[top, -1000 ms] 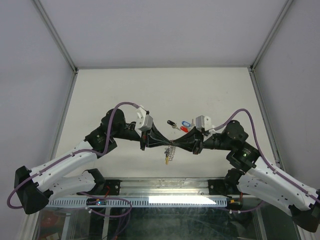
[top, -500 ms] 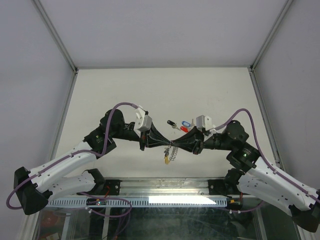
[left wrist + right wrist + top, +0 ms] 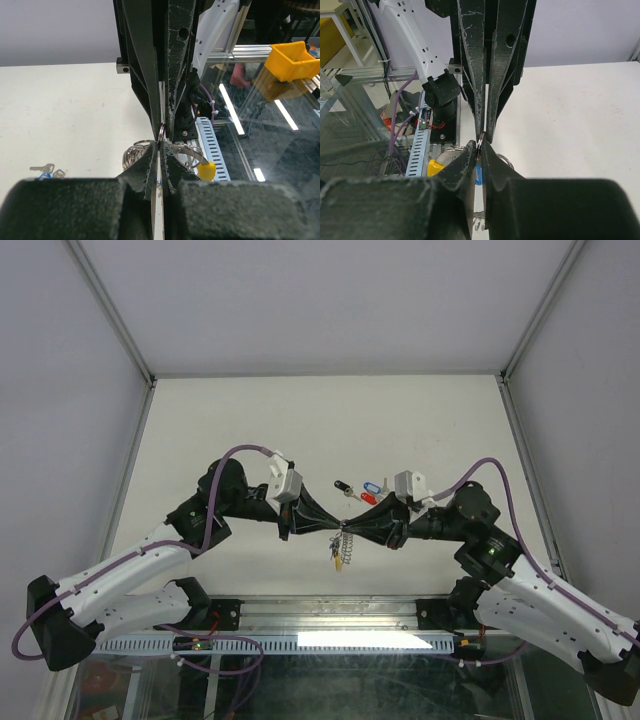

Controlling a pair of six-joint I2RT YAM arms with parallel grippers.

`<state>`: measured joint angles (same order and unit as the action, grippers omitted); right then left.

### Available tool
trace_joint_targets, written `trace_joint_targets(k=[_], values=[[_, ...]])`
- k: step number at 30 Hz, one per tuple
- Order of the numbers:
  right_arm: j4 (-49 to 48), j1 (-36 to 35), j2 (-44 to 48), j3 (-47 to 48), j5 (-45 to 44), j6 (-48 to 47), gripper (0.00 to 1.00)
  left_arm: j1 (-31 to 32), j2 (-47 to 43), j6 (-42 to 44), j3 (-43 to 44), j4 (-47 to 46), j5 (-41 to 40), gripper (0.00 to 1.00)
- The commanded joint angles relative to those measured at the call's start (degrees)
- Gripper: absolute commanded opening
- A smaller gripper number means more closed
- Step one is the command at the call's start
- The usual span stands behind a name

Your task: Put the keys on the keyring

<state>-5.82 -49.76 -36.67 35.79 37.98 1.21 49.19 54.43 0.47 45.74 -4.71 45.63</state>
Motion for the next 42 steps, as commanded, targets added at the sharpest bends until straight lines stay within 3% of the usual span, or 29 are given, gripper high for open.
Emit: trace_joint_targets(k=[1, 4, 11, 14, 19, 31, 42], values=[[-2.5, -0.1, 1.0, 2.2, 0.3, 0.4, 0.09, 0.3, -1.4, 0.6, 0.9, -2.6, -0.5, 0.0], [-2.5, -0.1, 1.0, 2.2, 0.1, 0.5, 0.0, 0.3, -1.3, 0.7, 0.9, -2.6, -0.5, 0.0], [-2.2, -0.1, 1.1, 2.6, -0.6, 0.4, 0.0, 0.2, -1.2, 0.6, 0.9, -2.7, 0.0, 0.0], [-2.3, -0.2, 0.9, 2.9, -0.8, 0.2, 0.0, 0.2, -1.1, 0.7, 0.9, -2.7, 0.3, 0.13], [-3.0, -0.2, 0.5, 3.7, -0.6, 0.1, 0.0, 0.2, -0.2, 0.7, 1.0, -2.6, 1.6, 0.17], [-4.2, -0.2, -0.3, 4.2, -0.5, 0.2, 0.0, 0.2, 1.6, 1.3, 2.1, -1.6, 3.1, 0.18], [-5.4, -0.2, -1.6, 3.7, 0.2, 0.8, 0.0, 0.2, 2.3, 1.4, 3.2, -1.6, 3.6, 0.09]])
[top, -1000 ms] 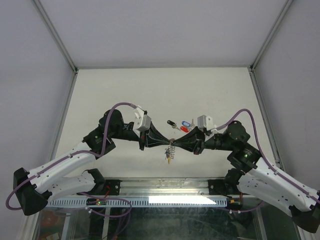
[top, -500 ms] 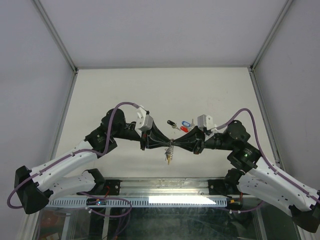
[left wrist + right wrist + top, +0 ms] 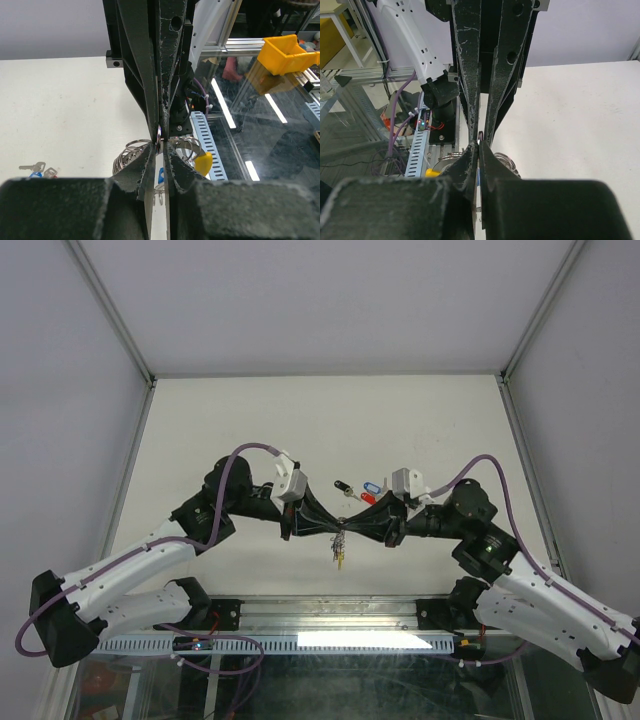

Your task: Put the keys on the keyring

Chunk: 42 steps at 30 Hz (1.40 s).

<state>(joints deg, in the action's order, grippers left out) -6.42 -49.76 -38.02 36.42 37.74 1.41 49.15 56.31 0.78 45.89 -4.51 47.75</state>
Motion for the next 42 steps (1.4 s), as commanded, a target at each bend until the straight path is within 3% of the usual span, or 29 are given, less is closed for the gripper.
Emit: trace_joint_targets(k=[1, 5, 19, 23, 31, 37, 42], values=[[-4.8, -0.1, -0.3, 3.1, 0.4, 0.6, 0.0, 0.2, 0.5, 1.0, 3.0, -1.7, 1.5, 0.07], [-4.4, -0.2, -0.6, 3.1, 0.0, 0.5, 0.0, 0.3, 0.6, 0.5, 3.5, -1.7, 0.8, 0.0], [-3.9, -0.1, -0.6, 3.1, -1.2, 0.3, 0.0, 0.2, -3.7, 1.3, 3.5, 1.2, -8.9, 0.0], [-4.7, -0.2, -0.6, 3.1, -1.6, 0.5, 0.2, 0.3, -4.6, 2.6, 3.0, 1.5, -9.9, 0.0], [-4.2, -0.1, 3.0, 2.0, -6.2, -0.9, 0.41, 0.3, -5.0, 12.3, 1.9, 3.0, -4.9, 0.0], [-4.0, -0.2, 6.9, -0.7, -10.7, -3.4, 0.44, 0.3, -7.1, 24.6, -0.8, 4.2, -1.9, 0.0], [-10.9, -0.1, 10.2, -7.0, -11.8, -7.7, 0.43, 0.3, -9.8, 34.3, -3.3, 4.2, -0.7, 0.0]])
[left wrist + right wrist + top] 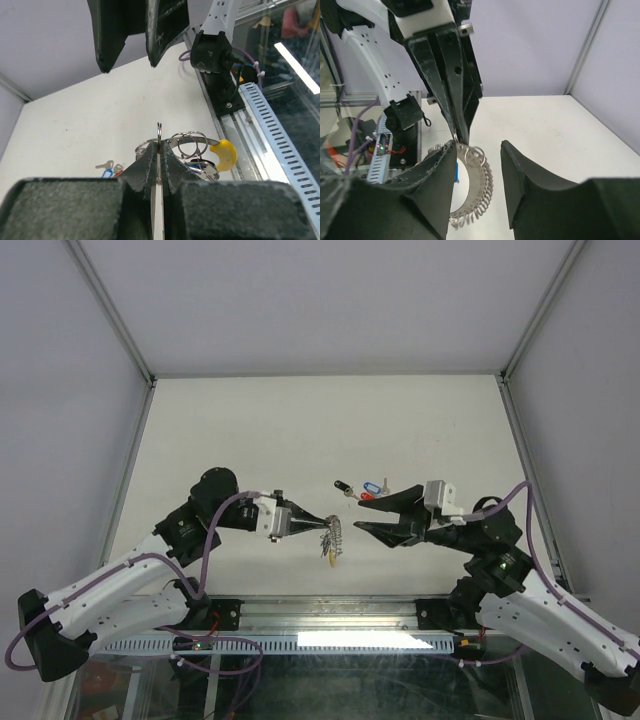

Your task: Put the keys on the keyring

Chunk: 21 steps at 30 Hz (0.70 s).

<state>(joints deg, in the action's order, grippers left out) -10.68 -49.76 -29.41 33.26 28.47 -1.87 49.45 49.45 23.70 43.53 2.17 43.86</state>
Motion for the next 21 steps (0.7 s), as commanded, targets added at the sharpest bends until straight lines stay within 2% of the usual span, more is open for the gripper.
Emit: trace_joint_targets(k=[1, 5, 10, 21], values=[[-8.0, -0.2, 2.0, -4.9, -2.6, -5.6, 0.42, -0.1, -3.5, 14.1, -1.5, -2.5, 3.6, 0.0], [-10.5, -0.2, 2.3, -7.0, -1.2, -10.8, 0.39, -0.1, -6.2, 19.8, -4.3, -4.6, 5.2, 0.0], [-11.0, -0.2, 1.5, -7.1, 0.9, -15.9, 0.36, -0.1, -9.7, 18.2, -9.4, -13.9, 6.2, 0.0], [-15.0, -0.2, -5.3, -1.8, 12.0, -14.1, 0.26, -0.1, -6.1, -14.5, -21.4, -57.2, -2.3, 0.0]])
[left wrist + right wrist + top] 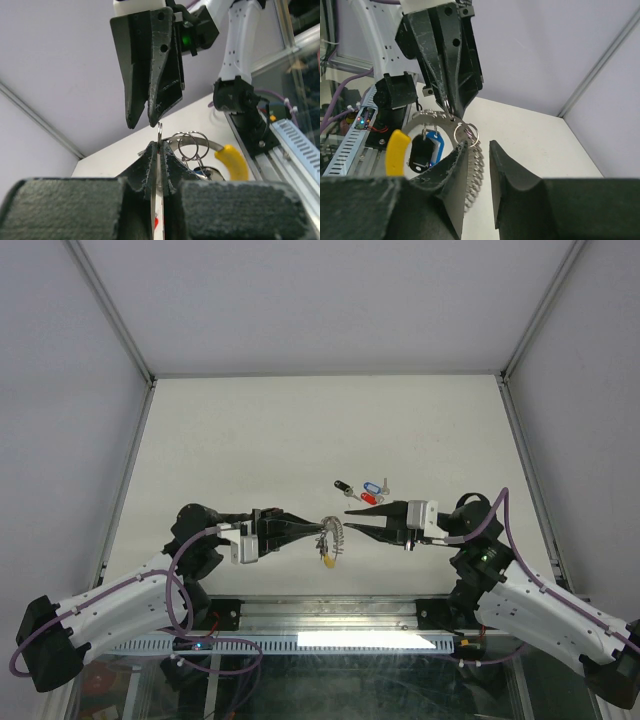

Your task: Put the keys on the keyring

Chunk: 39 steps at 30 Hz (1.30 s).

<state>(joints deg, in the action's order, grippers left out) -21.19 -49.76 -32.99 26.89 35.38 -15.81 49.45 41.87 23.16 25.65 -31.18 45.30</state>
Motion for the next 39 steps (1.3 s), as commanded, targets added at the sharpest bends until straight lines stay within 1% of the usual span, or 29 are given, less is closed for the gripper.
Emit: trace_joint_targets(k=[1, 3, 9, 15, 21, 27, 39], values=[[-4.5, -0.2, -2.0, 4.9, 5.7, -0.1, 0.25, 0.0, 2.1, -15.6, -4.3, -26.5, -4.5, 0.0], [-4.5, -0.2, -2.5, 5.5, 6.5, 0.1, 0.25, 0.0, 3.2, -17.6, -5.0, -29.4, -4.5, 0.0], [-5.7, -0.3, -4.5, 7.0, 8.6, 1.4, 0.25, -0.1, 4.4, -20.4, -5.6, -32.5, -5.7, 0.0], [-7.9, -0.8, -7.2, 8.0, 9.8, 2.8, 0.26, -0.1, 4.6, -21.3, -5.5, -32.5, -6.2, 0.0], [-8.2, -1.6, -9.7, 10.0, 10.2, 3.1, 0.25, 0.0, 4.5, -20.9, -5.5, -31.4, -6.0, 0.0], [-7.8, -2.7, -10.8, 11.2, 10.2, 3.1, 0.25, 0.0, 4.6, -19.8, -4.7, -28.8, -5.3, 0.0], [-7.7, -4.4, -12.6, 11.4, 10.1, 3.0, 0.22, 0.0, 4.7, -19.5, -4.0, -27.7, -4.4, 0.0]])
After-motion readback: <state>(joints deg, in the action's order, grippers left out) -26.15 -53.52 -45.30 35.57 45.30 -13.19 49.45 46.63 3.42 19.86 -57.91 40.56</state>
